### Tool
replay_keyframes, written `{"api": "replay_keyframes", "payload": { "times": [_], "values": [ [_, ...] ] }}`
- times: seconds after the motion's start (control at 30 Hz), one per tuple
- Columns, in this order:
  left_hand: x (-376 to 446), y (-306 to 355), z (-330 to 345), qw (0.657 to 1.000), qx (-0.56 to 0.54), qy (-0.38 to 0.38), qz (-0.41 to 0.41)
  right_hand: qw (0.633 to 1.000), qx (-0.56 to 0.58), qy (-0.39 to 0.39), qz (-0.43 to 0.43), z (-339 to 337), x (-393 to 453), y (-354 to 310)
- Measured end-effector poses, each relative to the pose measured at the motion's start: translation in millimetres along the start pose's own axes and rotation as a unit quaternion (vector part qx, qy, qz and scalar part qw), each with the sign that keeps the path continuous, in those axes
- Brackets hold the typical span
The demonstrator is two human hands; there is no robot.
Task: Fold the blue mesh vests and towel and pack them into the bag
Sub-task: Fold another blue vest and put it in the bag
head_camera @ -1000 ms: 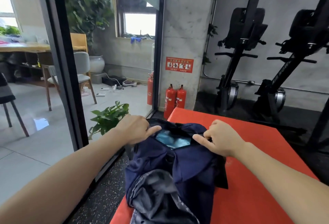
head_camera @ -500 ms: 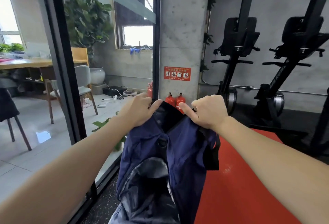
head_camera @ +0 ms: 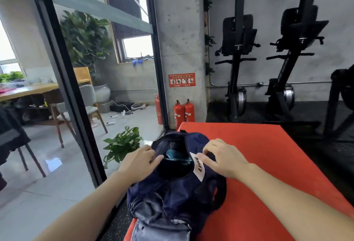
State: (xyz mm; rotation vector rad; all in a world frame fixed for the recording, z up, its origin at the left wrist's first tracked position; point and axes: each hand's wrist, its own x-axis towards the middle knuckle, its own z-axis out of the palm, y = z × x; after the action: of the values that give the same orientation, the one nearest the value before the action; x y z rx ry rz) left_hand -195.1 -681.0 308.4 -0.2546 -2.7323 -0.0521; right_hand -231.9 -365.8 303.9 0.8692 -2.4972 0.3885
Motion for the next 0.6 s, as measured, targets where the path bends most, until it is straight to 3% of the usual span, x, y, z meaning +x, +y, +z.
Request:
{"api": "replay_keyframes", "payload": {
  "times": [0.17,0.6],
  "values": [
    [-16.8,52.9,-6.1,0.999,-0.030,0.017,-0.011,0.995,-0.047,-0.052,0.075,-33.9,-68.5,14.7],
    [-54.6,343.8,20.2,0.978,-0.115,-0.042,0.167,0.950,-0.053,-0.105,0.289,-123.9,-298.8,70.5]
  ]
}}
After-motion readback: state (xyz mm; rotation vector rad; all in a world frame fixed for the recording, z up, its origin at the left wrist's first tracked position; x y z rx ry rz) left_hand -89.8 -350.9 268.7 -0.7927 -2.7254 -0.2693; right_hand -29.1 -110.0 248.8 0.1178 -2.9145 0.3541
